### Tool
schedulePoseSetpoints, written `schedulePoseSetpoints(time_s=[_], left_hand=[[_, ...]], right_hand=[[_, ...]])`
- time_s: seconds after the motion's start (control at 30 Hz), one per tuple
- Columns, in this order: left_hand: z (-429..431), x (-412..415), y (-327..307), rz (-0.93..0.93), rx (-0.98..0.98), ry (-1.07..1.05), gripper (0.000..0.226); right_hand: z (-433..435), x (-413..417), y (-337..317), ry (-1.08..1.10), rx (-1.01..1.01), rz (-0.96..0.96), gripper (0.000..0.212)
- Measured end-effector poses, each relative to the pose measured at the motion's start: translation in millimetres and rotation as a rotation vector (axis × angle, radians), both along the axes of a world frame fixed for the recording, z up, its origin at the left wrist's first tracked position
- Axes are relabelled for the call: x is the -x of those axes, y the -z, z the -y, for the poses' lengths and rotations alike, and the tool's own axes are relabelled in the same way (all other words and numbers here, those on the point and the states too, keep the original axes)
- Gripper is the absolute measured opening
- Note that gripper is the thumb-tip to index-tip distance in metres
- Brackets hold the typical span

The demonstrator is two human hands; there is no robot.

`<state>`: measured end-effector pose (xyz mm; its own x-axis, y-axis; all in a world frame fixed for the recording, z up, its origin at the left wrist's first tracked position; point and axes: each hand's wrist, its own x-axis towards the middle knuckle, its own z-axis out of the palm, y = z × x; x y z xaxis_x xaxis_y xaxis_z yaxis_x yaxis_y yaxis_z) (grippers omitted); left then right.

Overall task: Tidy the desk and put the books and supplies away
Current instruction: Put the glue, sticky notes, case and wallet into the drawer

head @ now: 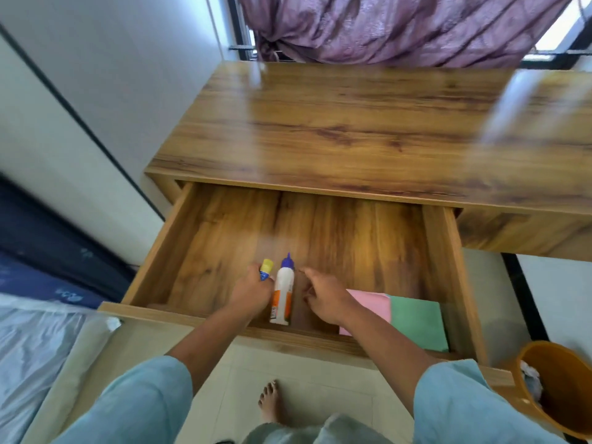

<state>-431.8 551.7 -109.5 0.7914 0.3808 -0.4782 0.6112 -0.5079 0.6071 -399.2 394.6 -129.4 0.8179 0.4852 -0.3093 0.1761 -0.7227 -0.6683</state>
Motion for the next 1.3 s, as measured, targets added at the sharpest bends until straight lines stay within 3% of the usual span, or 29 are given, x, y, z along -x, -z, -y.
schedulePoseSetpoints(time_s=[0.17, 0.37, 0.53, 0.87, 1.3], left_hand=[[-17.1, 0.5, 5.8, -0.219, -0.154, 0.102, 0.040], [-19.6, -4.2, 11.7, -0.326, -0.177, 0.203, 0.041], [-15.5, -2.9, 15.1, -0.307, -0.251, 0.276, 0.036], [-12.0, -2.5, 16.9, -0.292, -0.223, 0.284, 0.033], [-7.7, 2.7, 14.1, -0.300, -0.320, 0.296, 0.036]], right_hand=[[-18.7, 3.1, 9.0, -0.051, -0.008, -0.018, 0.062], [-21.9, 4.6, 13.5, -0.116, 0.076, -0.012, 0.062], [-21.7, 7.0, 13.4, -0.127, 0.104, -0.036, 0.065], [-11.8, 16.9, 10.5, -0.145, 0.037, -0.154, 0.068], [-13.8, 20.8, 3.8, -0.230, 0.125, -0.098, 0.065]])
